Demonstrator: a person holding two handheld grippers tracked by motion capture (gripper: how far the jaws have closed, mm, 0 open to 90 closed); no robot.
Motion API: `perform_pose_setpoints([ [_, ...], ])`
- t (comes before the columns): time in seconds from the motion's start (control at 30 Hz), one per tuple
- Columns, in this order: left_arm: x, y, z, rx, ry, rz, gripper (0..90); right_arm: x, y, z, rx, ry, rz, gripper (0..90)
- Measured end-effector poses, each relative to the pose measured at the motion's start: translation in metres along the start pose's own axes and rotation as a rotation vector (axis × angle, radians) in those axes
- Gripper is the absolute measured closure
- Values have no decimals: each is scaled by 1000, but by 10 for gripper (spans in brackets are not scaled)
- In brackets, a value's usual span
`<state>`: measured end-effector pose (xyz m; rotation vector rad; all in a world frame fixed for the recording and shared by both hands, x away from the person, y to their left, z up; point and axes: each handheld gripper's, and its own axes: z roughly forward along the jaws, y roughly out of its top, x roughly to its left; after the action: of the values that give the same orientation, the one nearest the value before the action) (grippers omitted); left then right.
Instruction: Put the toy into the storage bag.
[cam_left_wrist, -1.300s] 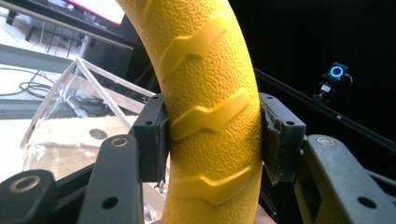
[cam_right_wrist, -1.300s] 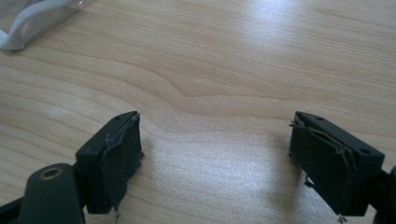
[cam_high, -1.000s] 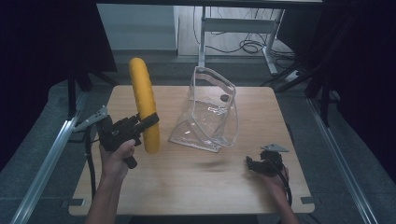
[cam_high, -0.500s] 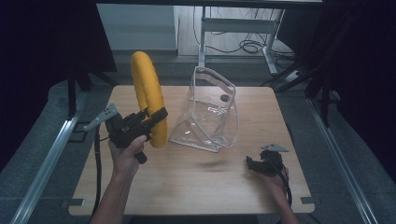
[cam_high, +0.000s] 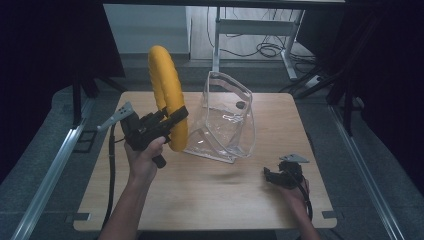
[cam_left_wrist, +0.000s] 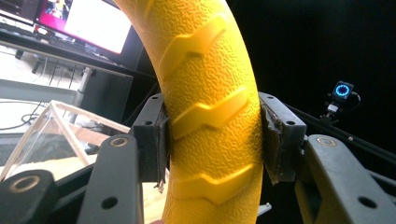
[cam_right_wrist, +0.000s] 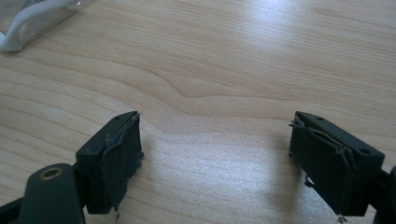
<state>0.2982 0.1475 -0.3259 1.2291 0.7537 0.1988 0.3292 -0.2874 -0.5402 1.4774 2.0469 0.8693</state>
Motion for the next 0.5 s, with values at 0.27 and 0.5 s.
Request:
perform_pose_setpoints([
  [0.27,-6,5,10,-56,16,15,500,0,0,0,-1,2,2,169],
  [0.5,-10,10,21,-72,13,22,500,0,0,0,-2,1,2,170],
])
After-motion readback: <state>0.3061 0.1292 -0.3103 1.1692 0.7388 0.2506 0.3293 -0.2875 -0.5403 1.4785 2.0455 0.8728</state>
